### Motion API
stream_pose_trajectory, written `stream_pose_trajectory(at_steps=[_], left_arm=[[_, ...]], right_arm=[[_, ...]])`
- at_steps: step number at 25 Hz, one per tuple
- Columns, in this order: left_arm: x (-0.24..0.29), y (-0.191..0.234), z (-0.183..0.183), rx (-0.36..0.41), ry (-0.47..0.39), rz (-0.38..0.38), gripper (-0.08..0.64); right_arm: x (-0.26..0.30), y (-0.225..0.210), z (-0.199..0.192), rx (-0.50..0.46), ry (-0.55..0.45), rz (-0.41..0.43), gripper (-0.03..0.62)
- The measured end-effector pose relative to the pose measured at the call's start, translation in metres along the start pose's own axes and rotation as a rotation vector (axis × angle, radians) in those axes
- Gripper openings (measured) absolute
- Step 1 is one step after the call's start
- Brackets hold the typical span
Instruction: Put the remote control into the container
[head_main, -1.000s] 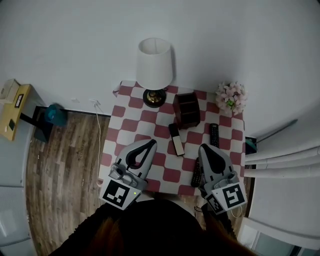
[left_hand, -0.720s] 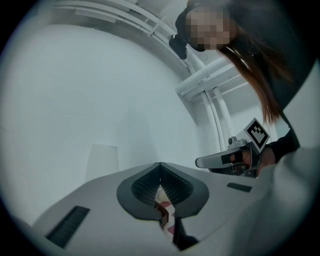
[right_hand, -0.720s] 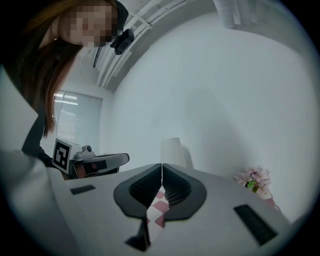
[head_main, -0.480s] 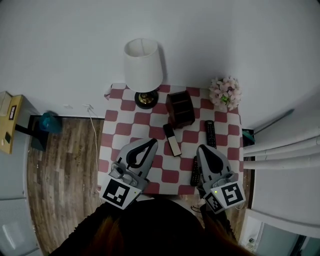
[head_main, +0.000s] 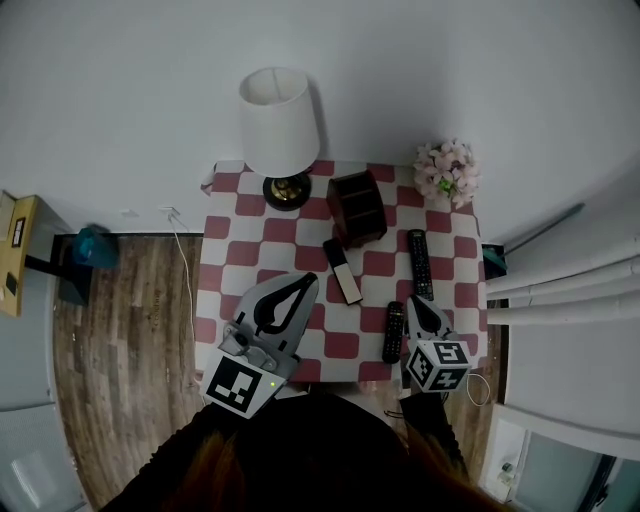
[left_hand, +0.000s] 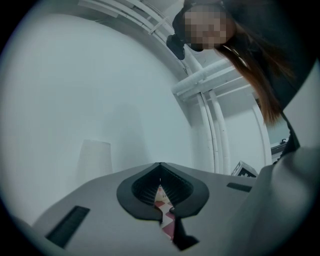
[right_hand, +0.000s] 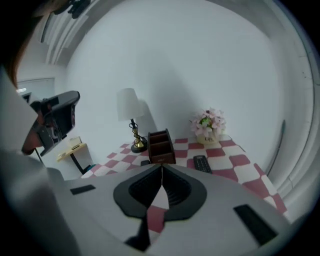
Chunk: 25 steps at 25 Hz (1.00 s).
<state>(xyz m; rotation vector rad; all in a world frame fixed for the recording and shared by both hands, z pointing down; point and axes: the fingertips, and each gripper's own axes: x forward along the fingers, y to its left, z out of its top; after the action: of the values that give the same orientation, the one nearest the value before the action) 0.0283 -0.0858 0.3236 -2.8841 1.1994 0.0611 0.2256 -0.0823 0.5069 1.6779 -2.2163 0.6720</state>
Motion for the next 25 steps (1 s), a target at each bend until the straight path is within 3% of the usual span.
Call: stream_pose_trajectory(at_steps=[6, 12, 16, 21, 25], left_arm=[[-0.002, -0.003, -0.004, -0.020, 0.014, -0.029, 0.008], [-0.003, -0.004, -0.006, -0.032, 0.017, -0.051, 0.008], [-0.004, -0.003, -0.003, -0.030, 0.010, -0.053, 0.008], [-0.007, -0.002, -0.002, -0.032, 0.008, -0.052, 0.008], [-0.010, -0.001, -0.003, -0.028, 0.013, -0.045, 0.009]], right_arm=[[0.017, -0.013, -0.063, 0.027, 0.159, -0.069, 0.017], [0.027, -0.018, -0.094, 0.029, 0.241, -0.119, 0.020], [0.034, -0.022, -0.106, 0.045, 0.290, -0.145, 0.141], [0.042, -0.029, -0.124, 0.100, 0.355, -0.167, 0.217], [0.047, -0.033, -0.135, 0.115, 0.400, -0.175, 0.232]])
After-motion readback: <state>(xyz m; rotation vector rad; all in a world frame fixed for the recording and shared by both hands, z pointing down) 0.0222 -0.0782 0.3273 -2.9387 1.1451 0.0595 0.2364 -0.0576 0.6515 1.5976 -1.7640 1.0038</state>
